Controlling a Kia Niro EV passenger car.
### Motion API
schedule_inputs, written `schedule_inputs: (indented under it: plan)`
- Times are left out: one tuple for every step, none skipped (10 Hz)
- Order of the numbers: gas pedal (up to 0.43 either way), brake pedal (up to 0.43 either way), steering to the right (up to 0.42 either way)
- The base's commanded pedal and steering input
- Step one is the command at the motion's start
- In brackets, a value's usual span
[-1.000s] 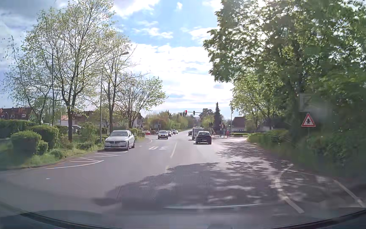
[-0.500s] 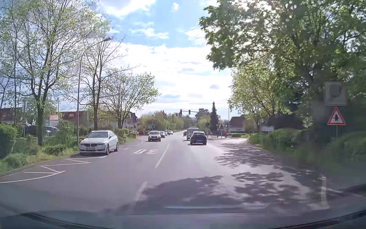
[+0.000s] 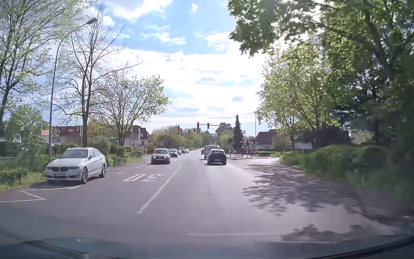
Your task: Follow the waypoints while adhering to traffic rules and regulations
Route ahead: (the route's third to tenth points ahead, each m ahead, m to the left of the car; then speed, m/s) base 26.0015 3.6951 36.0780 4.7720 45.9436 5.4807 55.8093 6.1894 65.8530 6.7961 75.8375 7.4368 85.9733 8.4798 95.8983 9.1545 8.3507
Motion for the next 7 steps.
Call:
schedule_inputs:
  plan:
    - [0.240, 0.000, 0.017]
    - [0.240, 0.000, 0.015]
    - [0.240, 0.000, 0.012]
    - [0.220, 0.000, 0.007]
    - [0.177, 0.000, 0.003]
    - [0.157, 0.000, 0.000]
    - [0.130, 0.000, -0.003]
